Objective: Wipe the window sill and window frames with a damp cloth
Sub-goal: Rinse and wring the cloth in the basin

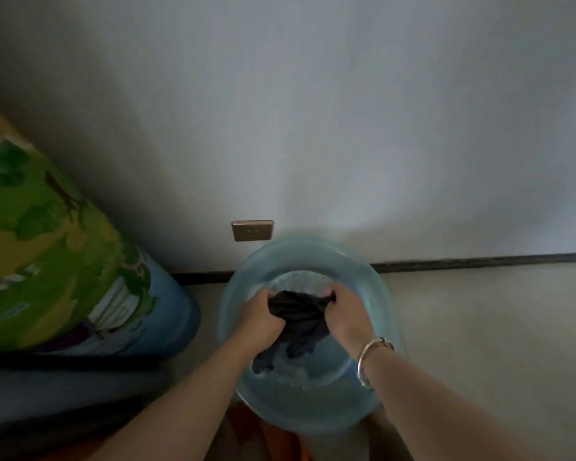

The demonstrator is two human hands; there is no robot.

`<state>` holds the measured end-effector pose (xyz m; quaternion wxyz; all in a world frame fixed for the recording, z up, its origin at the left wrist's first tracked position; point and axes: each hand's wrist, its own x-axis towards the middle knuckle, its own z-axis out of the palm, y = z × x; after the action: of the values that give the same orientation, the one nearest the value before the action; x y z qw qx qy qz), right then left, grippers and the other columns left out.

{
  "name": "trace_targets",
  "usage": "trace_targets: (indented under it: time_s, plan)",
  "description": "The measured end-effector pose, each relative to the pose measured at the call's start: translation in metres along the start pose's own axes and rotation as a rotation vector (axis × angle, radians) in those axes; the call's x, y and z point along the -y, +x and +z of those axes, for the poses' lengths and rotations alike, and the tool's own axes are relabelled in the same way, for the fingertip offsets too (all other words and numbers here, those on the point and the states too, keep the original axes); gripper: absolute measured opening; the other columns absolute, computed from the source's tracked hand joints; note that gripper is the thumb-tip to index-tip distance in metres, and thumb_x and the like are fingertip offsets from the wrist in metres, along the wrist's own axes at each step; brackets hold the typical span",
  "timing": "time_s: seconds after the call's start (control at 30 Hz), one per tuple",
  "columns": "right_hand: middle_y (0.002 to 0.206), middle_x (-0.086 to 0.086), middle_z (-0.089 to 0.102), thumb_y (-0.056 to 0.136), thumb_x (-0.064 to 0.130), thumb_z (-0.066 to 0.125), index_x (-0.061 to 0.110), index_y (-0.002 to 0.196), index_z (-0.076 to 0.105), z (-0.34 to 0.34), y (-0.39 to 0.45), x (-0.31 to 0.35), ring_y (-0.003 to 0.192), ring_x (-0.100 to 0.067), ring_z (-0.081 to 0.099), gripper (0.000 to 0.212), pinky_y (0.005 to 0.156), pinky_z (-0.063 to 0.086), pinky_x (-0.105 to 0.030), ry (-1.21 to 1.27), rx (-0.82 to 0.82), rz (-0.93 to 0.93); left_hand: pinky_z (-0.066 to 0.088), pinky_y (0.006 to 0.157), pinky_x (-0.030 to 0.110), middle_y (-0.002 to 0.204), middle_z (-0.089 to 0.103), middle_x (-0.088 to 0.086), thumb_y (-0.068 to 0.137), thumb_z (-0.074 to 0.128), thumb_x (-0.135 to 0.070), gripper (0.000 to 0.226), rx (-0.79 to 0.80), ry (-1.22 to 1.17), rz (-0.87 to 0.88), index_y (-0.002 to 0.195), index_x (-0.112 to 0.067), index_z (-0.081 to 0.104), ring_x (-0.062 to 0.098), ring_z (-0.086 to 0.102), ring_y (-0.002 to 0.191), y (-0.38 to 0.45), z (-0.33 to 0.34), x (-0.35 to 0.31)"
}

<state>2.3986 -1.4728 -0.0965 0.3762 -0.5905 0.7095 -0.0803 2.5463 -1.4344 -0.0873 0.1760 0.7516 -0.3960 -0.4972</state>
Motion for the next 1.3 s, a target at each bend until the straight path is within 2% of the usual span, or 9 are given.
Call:
trace_targets:
  time_s: [0.2,0.3,0.37,0.5,0.63,0.83,0.97,1.13,1.3]
  plan:
    - [0.107,-0.019,0.059,0.093,0.007,0.041,0.005,0.109,0.047,0.008,0.022,-0.027,0.098,-0.036,0.057,0.018,0.072,0.039,-0.031,-0.037,-0.122,0.129,0.048,0.084,0.037,0.108,0.055,0.011,0.078,0.054,0.002,0.029,0.028,0.193,0.005,0.104,-0.011,0.051,0.025,0.054,0.098,0.021,0.014,0.017]
    - [0.131,-0.024,0.045,0.093,0.041,0.05,0.001,0.132,0.032,0.024,0.027,-0.039,0.116,-0.039,0.05,0.058,0.092,0.045,-0.04,-0.043,0.022,0.211,0.048,0.088,0.037,0.117,0.053,0.014,0.075,0.057,0.002,0.04,0.009,0.229,-0.043,0.113,-0.009,0.05,0.03,0.054,0.104,0.027,0.028,0.026]
    - [0.136,-0.023,0.039,0.086,0.044,0.06,0.005,0.139,0.025,0.033,0.024,-0.046,0.122,-0.039,0.045,0.074,0.097,0.042,-0.042,-0.056,0.101,0.185,0.045,0.093,0.038,0.122,0.051,0.015,0.074,0.058,-0.001,0.046,-0.049,0.25,-0.068,0.118,-0.01,0.048,0.033,0.053,0.109,0.029,0.039,0.033]
    - [0.118,-0.016,0.056,0.088,0.013,0.051,0.009,0.121,0.044,0.045,0.023,-0.06,0.112,-0.036,0.053,0.034,0.089,0.044,-0.039,-0.163,0.223,0.02,0.038,0.105,0.04,0.135,0.039,0.016,0.079,0.054,-0.002,0.062,-0.128,0.177,-0.118,0.136,-0.017,0.038,0.036,0.045,0.122,0.03,0.051,0.048]
    - [0.118,-0.017,0.052,0.084,-0.001,0.045,0.008,0.119,0.05,0.044,0.024,-0.064,0.104,-0.037,0.053,0.036,0.088,0.043,-0.04,-0.002,-0.027,0.014,0.038,0.101,0.027,0.13,0.051,0.013,0.081,0.044,0.003,0.053,-0.191,0.06,-0.082,0.128,-0.02,0.054,0.029,0.051,0.117,0.036,0.054,0.066]
    - [0.133,-0.012,0.036,0.092,0.031,0.046,0.023,0.126,0.045,0.055,0.022,-0.063,0.109,-0.036,0.051,0.034,0.098,0.042,-0.04,0.056,0.106,0.07,0.043,0.103,0.036,0.126,0.059,0.006,0.094,0.046,-0.012,0.034,-0.185,-0.276,-0.162,0.123,-0.022,0.061,0.025,0.056,0.113,0.033,0.078,0.076]
    - [0.097,-0.009,0.06,0.094,0.04,0.047,0.023,0.083,0.055,0.063,0.024,-0.048,0.09,-0.028,0.061,0.021,0.067,0.058,-0.042,0.476,0.347,0.278,0.052,0.09,0.039,0.105,0.067,0.008,0.096,0.05,-0.015,0.021,-0.073,-0.535,-0.204,0.112,-0.019,0.062,0.022,0.063,0.096,0.033,0.088,0.076]
    - [0.072,-0.001,0.057,0.089,0.033,0.058,0.02,0.068,0.049,0.064,0.019,-0.052,0.072,-0.018,0.058,0.026,0.067,0.054,-0.037,0.349,0.136,0.12,0.043,0.069,0.027,0.092,0.064,0.006,0.088,0.063,-0.019,0.012,-0.2,-0.305,-0.244,0.097,-0.014,0.059,0.021,0.06,0.085,0.026,0.087,0.075]
    - [0.107,-0.011,0.056,0.086,0.02,0.055,0.015,0.098,0.047,0.055,0.026,-0.057,0.096,-0.029,0.056,0.015,0.086,0.048,-0.042,0.133,0.081,0.136,0.034,0.068,0.022,0.093,0.06,0.001,0.081,0.065,-0.011,0.017,-0.169,0.024,-0.111,0.095,-0.016,0.057,0.02,0.058,0.09,0.029,0.078,0.072]
